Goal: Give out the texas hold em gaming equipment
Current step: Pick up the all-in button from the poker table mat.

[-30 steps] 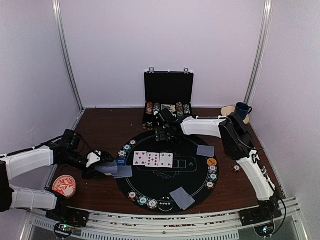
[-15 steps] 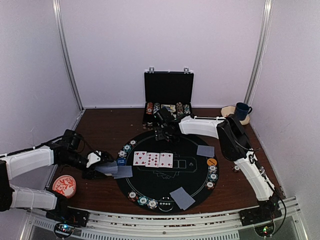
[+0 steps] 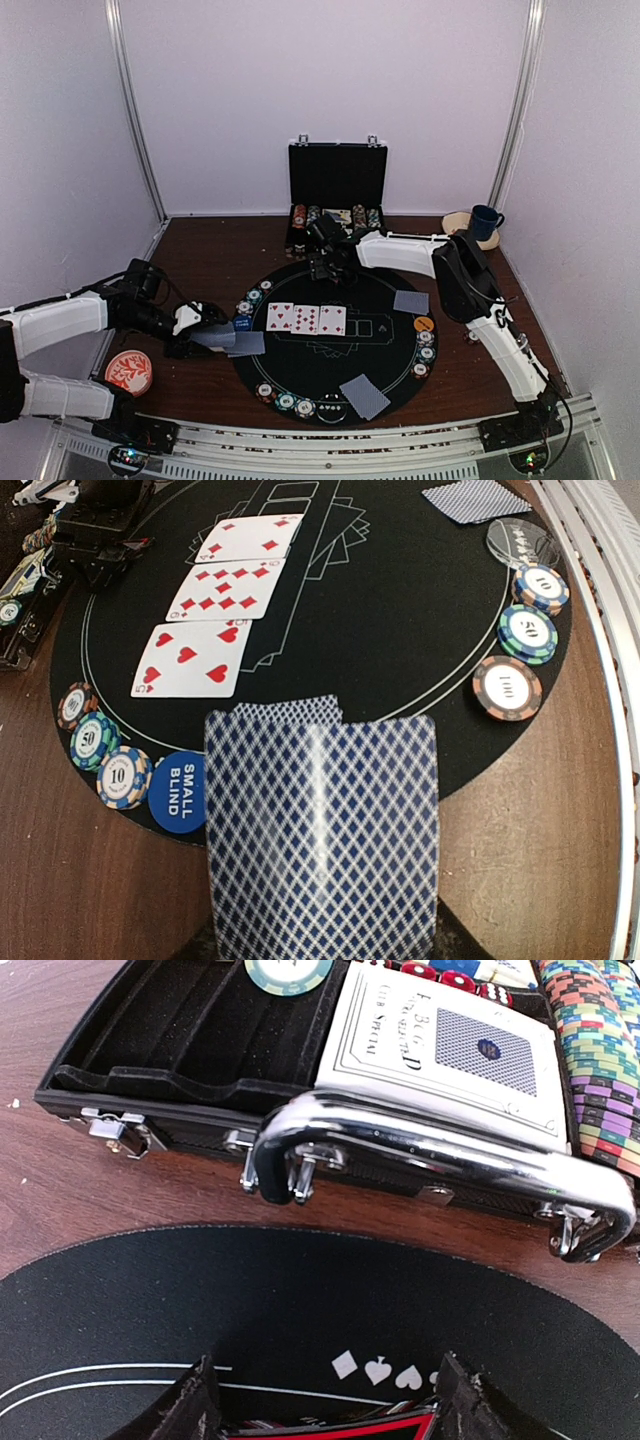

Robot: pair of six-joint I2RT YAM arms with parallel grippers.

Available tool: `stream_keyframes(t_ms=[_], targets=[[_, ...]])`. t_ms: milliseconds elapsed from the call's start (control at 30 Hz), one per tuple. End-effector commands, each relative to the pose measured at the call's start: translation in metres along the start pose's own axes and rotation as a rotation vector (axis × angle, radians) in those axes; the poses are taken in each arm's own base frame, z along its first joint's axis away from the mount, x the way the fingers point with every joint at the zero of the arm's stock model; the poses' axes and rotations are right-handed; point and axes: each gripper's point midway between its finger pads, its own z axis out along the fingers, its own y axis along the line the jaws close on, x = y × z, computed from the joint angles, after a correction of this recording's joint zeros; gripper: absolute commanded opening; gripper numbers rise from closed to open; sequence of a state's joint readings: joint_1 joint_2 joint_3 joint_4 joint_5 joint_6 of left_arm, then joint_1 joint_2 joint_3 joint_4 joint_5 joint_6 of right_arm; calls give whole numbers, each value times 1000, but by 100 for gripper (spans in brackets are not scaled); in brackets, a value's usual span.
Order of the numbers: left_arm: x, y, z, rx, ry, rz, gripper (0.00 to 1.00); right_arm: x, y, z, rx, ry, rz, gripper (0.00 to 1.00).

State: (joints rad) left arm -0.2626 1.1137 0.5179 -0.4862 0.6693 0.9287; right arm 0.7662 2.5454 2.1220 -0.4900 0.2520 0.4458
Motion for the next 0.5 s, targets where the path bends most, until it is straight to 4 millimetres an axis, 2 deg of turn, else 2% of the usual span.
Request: stream_keyframes(t_ms=[0,233,300,467], targets=[[-6,7,0,-20,-22,20,14,45,-11,15,62,111,-82,66],[-6,7,0,-21,-24,20,14,31,-3,-7,64,52,-108,63],[-7,7,0,-22,-24,20,14,34,0,-12,57,46,-125,62],[-7,7,0,-20,-24,20,14,26,20,-35,13,-8,-166,62]])
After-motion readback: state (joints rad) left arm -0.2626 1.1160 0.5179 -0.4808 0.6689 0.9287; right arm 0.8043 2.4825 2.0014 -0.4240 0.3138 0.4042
